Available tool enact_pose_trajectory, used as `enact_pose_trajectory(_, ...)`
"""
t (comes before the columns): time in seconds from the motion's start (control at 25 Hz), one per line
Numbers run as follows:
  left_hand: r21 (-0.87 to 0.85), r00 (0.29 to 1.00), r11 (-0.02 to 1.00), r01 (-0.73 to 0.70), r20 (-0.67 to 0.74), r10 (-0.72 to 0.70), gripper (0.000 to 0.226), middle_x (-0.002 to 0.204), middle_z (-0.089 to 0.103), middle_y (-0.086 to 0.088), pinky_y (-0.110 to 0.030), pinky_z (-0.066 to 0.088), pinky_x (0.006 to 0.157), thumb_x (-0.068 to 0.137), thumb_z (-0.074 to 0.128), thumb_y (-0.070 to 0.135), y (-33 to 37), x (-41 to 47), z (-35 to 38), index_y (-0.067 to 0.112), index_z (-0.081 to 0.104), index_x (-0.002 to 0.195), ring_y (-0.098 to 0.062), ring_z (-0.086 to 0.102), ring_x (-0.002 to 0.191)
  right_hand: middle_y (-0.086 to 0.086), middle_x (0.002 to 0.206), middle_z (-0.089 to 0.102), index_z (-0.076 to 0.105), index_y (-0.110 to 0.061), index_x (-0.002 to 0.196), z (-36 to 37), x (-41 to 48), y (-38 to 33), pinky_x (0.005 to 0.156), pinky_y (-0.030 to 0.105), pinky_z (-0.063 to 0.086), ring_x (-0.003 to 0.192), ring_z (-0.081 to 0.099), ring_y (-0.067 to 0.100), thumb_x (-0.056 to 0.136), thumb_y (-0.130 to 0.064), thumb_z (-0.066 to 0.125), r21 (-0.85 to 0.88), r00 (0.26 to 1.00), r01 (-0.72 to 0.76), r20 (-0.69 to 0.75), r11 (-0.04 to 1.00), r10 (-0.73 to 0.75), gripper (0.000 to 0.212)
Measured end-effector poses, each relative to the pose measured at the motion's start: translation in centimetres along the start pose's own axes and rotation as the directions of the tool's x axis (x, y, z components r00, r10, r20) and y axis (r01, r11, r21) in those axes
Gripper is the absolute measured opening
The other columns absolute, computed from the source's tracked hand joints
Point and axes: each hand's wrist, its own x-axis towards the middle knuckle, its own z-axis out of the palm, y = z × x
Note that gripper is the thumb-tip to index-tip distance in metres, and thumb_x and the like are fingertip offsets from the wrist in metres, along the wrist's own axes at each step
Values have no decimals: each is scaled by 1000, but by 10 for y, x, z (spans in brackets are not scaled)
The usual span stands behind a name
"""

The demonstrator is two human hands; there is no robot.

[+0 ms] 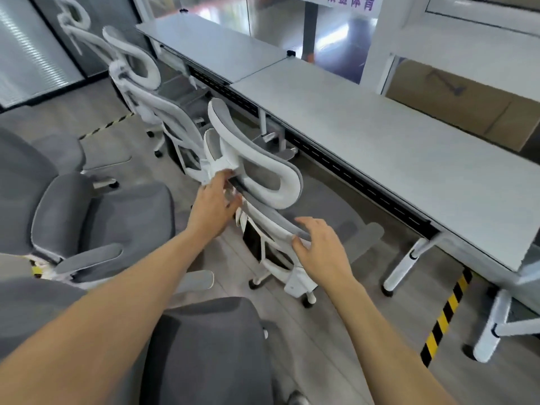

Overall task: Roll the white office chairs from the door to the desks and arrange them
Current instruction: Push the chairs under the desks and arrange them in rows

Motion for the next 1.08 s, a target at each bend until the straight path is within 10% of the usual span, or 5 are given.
enact_pose_trajectory(0.16,-34,993,999,41,-112,-45,61,133,46,-6,-38,44,97,84,70,40,-29,14,-9,15,43,133,-28,50,119,-2,127,59,55,-27,135,31,17,-20,96,41,46,112,55,24,96,-35,56,-27,1000,8,-12,1000,-9,40)
enact_pose_trajectory(0.56,-39,918,972,-232,323,231,117,166,12,-6,-44,8,125,65,40,96,-89,90,-7,25,24,156,-22,3,154,5,114,65,58,-21,127,85,18,-51,96,40,38,108,59,31,104,-45,44,-324,942,-258,-294,910,163,36)
enact_pose_trajectory(1.08,-82,928,948,-307,195,317,97,164,19,-13,-43,12,125,83,47,78,-26,5,39,11,32,152,-31,9,153,5,131,53,54,-23,130,58,-56,-10,111,59,28,132,43,33,101,-49,38,-184,819,-494,-426,849,384,42)
